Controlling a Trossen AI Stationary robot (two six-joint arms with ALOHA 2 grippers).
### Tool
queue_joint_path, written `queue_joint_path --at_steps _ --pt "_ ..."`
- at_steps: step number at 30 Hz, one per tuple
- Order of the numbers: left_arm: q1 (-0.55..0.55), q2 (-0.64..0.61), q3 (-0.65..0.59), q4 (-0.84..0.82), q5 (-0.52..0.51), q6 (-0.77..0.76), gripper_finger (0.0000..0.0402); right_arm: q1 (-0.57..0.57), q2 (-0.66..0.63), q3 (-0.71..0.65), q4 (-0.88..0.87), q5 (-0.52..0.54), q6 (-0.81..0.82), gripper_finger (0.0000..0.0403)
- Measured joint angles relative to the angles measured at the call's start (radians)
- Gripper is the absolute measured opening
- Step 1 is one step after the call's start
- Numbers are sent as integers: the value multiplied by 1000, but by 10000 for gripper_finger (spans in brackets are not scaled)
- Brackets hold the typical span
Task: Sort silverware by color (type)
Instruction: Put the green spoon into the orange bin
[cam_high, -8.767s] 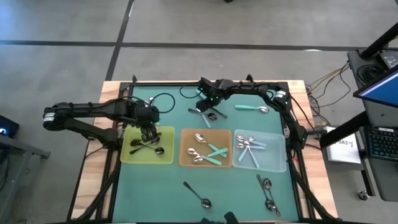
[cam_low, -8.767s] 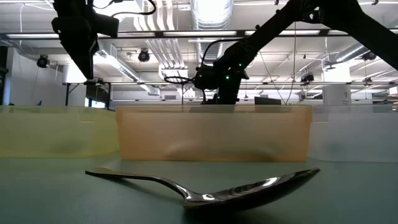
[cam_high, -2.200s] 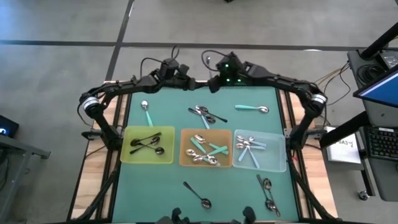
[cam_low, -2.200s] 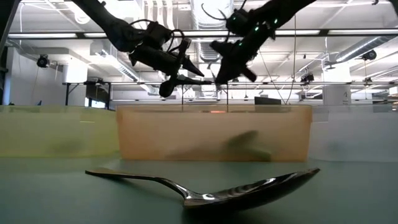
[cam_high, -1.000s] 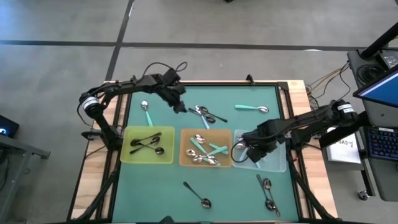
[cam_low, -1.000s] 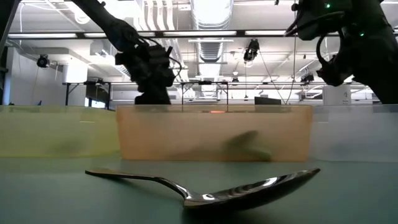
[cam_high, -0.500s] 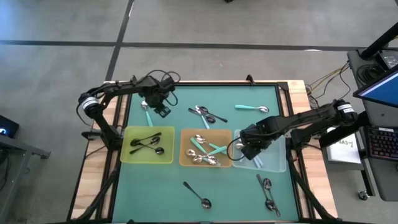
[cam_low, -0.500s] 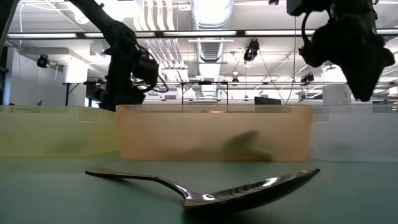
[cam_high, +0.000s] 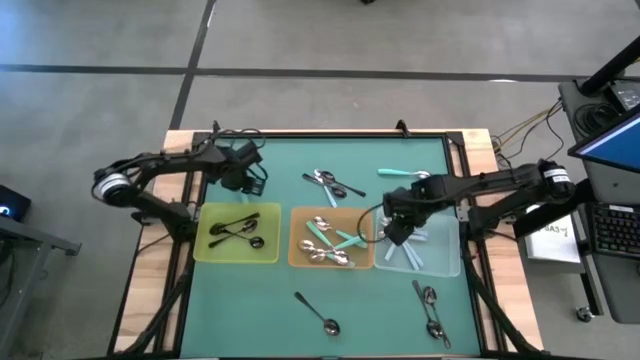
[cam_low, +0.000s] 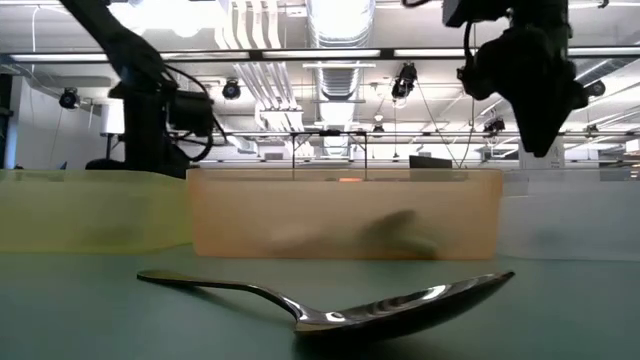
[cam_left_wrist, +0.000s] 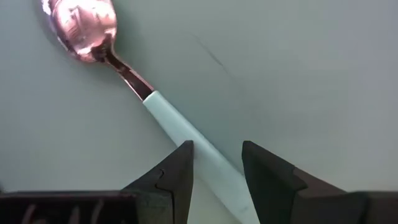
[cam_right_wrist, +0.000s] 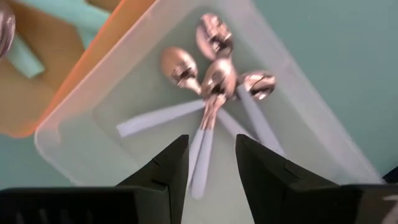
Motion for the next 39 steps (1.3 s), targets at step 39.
queue_joint_path --at_steps 39 --pt "0 7 27 168 -56 32 31 -217 1 -2 189 94 -173 123"
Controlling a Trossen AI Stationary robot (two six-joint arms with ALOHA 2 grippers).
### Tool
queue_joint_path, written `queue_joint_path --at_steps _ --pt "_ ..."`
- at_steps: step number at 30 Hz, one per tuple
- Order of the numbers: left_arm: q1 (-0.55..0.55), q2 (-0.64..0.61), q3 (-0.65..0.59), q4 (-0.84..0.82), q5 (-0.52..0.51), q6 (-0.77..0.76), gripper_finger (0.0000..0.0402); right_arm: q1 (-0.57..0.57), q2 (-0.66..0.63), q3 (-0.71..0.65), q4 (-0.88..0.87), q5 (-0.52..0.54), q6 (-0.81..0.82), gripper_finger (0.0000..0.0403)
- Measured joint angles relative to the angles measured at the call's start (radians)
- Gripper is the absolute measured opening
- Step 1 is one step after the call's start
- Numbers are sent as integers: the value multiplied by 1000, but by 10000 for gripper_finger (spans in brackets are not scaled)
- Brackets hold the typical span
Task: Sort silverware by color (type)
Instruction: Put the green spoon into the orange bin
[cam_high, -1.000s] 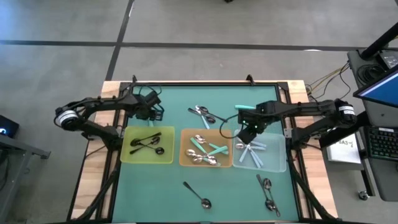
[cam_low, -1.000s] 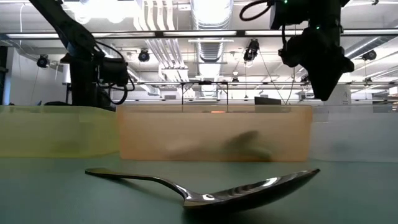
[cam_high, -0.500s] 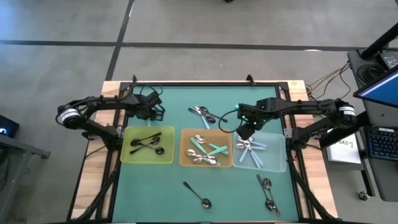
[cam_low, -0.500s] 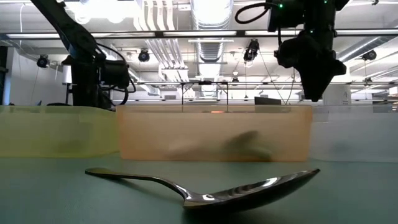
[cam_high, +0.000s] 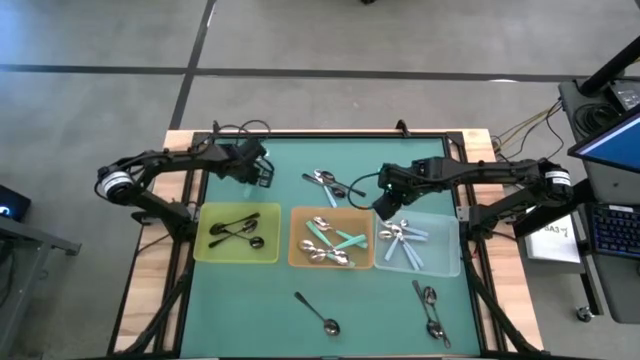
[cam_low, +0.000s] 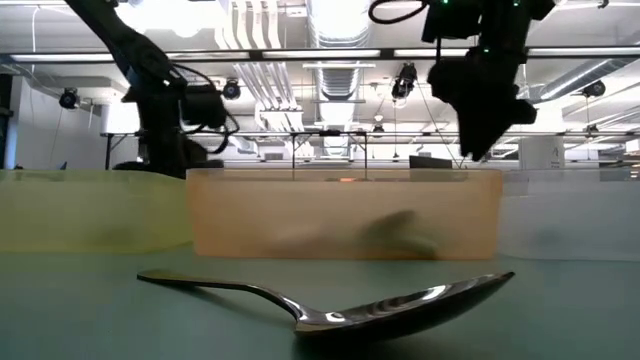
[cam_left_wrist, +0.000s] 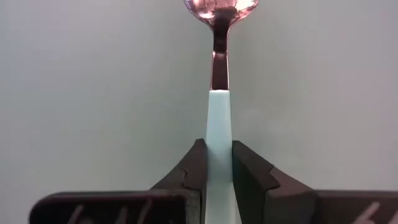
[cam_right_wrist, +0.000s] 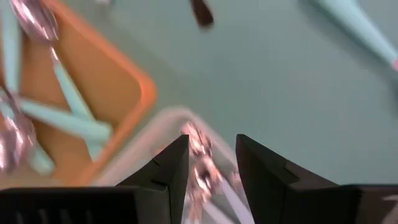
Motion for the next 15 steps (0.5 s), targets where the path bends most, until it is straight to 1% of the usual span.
queue_joint_path --at_steps 2,4,10,13,15 --pt "0 1 27 39 53 31 31 -8 0 0 53 16 16 122" --pt "0 1 61 121 121 52 31 -16 0 -2 144 25 14 119" --pt "0 0 126 373 319 54 31 -52 0 -23 516 27 -22 102" --pt "-2 0 144 462 362 20 31 -77 0 -40 680 27 -23 95" --pt "-2 0 149 535 381 -21 31 -97 0 -51 756 27 -22 95"
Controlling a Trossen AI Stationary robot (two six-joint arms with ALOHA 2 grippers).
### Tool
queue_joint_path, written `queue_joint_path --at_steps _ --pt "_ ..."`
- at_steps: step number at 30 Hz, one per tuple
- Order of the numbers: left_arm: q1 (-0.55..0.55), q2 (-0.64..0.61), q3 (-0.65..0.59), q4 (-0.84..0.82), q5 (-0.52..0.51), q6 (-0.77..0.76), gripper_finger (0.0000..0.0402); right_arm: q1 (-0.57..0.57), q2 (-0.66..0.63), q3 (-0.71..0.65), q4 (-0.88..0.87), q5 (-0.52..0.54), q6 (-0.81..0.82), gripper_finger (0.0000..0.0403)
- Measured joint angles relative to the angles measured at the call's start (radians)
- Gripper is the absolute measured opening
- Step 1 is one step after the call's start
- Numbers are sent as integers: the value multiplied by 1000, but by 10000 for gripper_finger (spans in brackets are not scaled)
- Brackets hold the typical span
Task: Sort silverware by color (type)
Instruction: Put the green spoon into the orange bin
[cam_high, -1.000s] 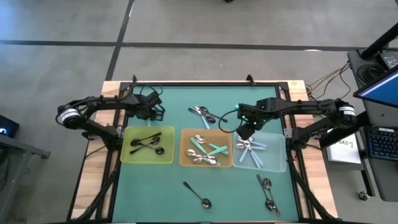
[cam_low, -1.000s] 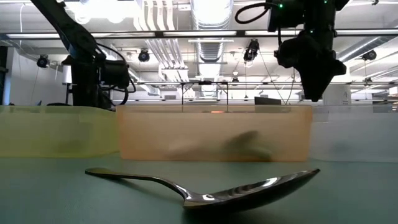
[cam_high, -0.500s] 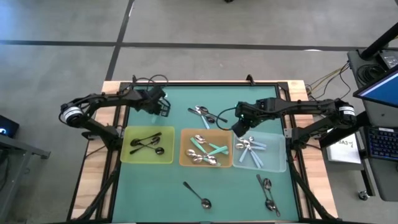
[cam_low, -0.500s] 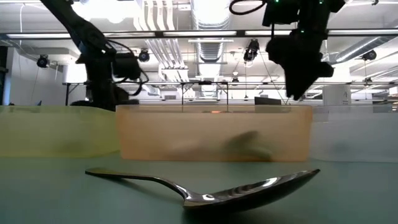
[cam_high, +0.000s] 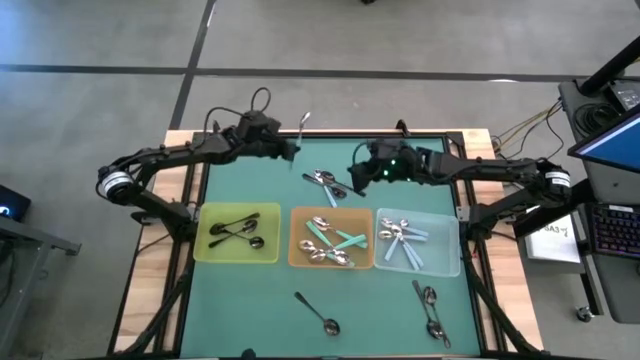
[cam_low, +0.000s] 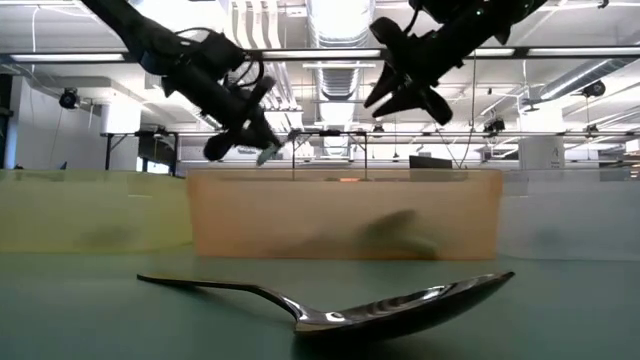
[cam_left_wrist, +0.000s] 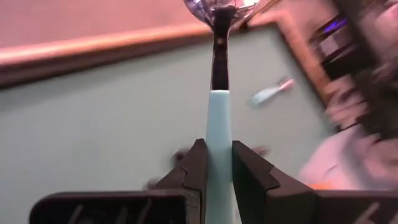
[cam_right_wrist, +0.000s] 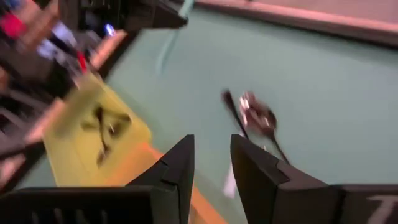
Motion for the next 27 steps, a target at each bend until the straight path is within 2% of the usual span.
queue_joint_path --at_steps 7,13,27 --pt "-19 0 1 216 21 -147 31 -48 10 -9 132 0 18 132" --pt "-67 34 0 363 -3 -255 31 -46 86 -9 267 -2 99 169" --pt "-120 141 77 384 -3 -303 31 -47 279 128 293 -10 61 176"
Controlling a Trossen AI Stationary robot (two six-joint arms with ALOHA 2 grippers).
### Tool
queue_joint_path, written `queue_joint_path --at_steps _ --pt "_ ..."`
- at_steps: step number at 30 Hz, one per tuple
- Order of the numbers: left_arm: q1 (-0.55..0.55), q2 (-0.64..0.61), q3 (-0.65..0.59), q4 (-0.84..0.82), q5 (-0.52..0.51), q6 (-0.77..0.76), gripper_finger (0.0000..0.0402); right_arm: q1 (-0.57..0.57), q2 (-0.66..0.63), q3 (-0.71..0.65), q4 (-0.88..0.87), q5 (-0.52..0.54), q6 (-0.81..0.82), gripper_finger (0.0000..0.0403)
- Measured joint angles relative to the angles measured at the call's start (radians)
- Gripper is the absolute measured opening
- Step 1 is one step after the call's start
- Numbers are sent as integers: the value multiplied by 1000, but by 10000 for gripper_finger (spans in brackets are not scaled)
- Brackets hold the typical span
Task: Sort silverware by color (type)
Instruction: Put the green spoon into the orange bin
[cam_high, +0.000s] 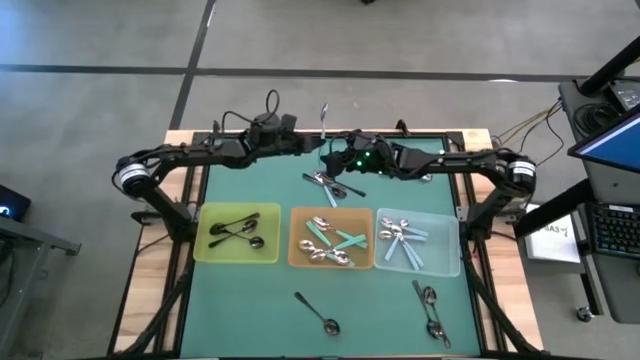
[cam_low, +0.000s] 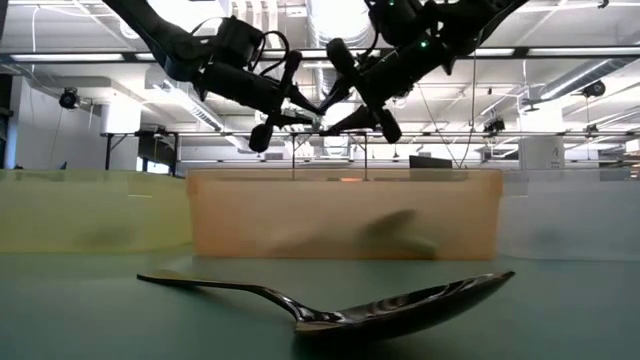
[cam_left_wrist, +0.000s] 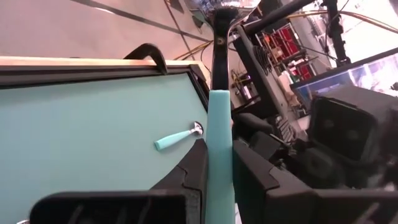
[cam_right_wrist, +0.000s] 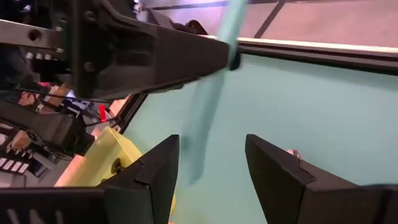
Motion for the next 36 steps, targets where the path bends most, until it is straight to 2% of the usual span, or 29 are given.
queue_joint_path --at_steps 8,13,17,22,30,36 --pt "-12 21 4 1 8 -18 31 -2 58 87 -41 4 -54 173" --pt "-17 20 5 13 9 -16 31 -6 92 118 -102 6 -64 153" --pt "-24 20 5 11 8 -15 31 -6 98 123 -106 1 -69 116" --pt "-23 20 5 10 7 14 32 -8 92 122 -140 13 -92 42" --pt "-22 19 5 10 132 57 83 -16 59 122 -216 -52 -135 39" --pt "-23 18 5 -9 193 69 118 -39 -45 122 -441 -67 -203 39"
